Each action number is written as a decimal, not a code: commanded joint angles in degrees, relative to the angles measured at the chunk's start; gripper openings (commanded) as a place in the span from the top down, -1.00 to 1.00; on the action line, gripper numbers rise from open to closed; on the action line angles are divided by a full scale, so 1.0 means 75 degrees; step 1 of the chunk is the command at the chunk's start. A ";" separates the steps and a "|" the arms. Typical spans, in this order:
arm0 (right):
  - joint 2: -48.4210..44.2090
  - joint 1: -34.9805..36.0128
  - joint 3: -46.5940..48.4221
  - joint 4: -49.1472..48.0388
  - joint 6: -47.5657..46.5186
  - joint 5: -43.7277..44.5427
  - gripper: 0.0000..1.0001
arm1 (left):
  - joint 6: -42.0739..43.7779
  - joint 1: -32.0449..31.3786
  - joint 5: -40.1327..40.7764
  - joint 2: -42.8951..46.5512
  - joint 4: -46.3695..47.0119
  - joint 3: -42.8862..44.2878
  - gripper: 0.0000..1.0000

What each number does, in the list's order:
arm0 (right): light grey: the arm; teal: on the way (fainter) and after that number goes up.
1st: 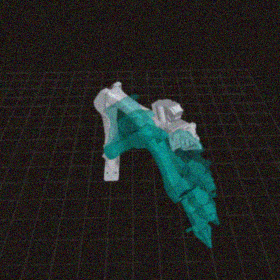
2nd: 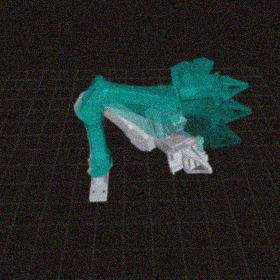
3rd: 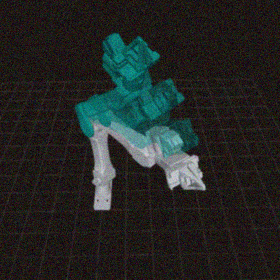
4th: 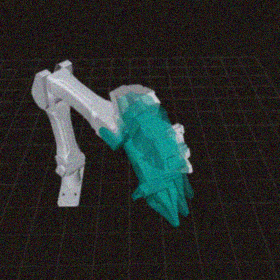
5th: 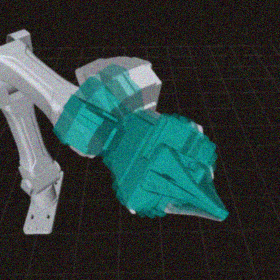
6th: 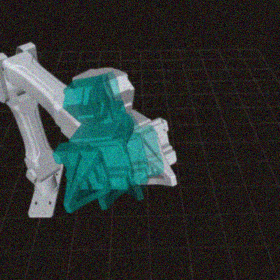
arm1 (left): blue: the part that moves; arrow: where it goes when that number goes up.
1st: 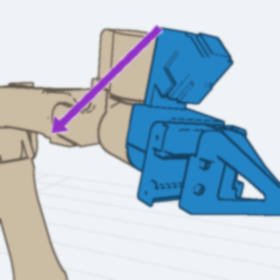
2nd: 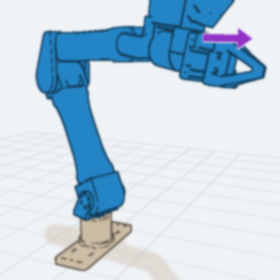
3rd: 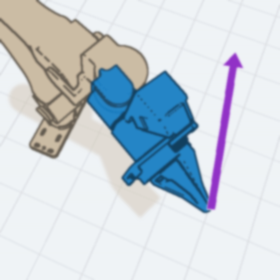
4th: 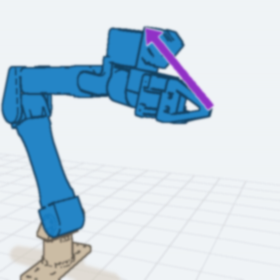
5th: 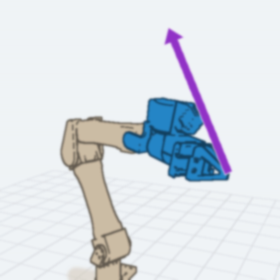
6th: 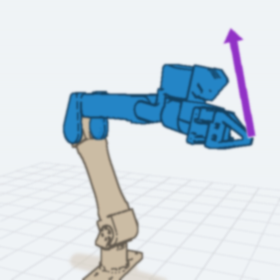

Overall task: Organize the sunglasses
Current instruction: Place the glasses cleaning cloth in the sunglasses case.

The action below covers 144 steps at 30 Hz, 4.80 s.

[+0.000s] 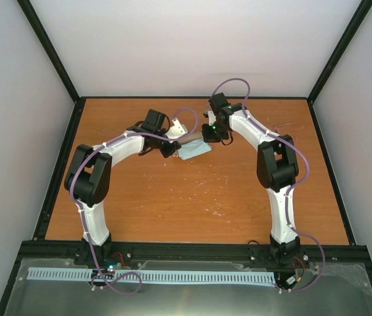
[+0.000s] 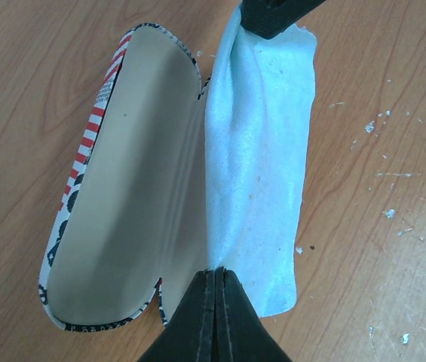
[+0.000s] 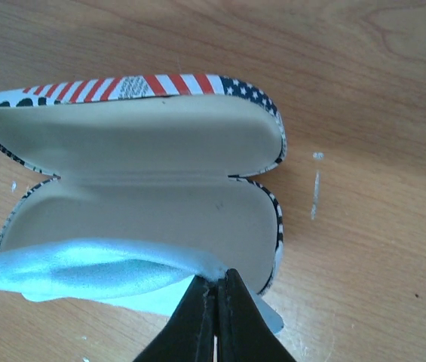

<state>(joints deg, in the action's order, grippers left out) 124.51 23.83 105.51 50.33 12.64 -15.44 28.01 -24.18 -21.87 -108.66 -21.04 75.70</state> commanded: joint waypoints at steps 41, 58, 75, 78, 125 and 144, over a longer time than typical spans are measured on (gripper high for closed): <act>0.1827 0.0068 0.2219 0.0817 -0.0271 -0.0508 0.95 | 0.0308 0.0594 -0.0789 -0.1192 -0.0281 0.1100 0.99; 0.2033 0.0076 0.2505 0.0688 -0.0163 -0.0473 0.95 | 0.0459 0.0748 -0.0753 -0.1455 -0.0278 0.1313 0.99; 0.2101 0.0074 0.2562 0.0424 -0.0092 -0.0331 0.94 | 0.0533 0.0881 -0.0689 -0.1595 -0.0301 0.1577 0.99; 0.2082 0.0075 0.2562 0.0403 -0.0104 -0.0229 0.94 | 0.0532 0.0881 -0.0676 -0.1596 -0.0339 0.1578 0.99; 0.2060 -0.0017 0.2541 0.0028 -0.0010 -0.0080 0.75 | 0.0538 0.0893 -0.0162 -0.1662 -0.0195 0.1777 0.79; 0.1861 -0.0018 0.2482 -0.0027 0.0022 0.0051 0.56 | 0.0487 0.0893 -0.0108 -0.1522 -0.0248 0.1747 0.59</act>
<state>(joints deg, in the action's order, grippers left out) 138.85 23.77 123.31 51.07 12.73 -16.23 31.44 -18.06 -22.76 -120.29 -23.00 86.76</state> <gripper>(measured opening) 0.213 0.199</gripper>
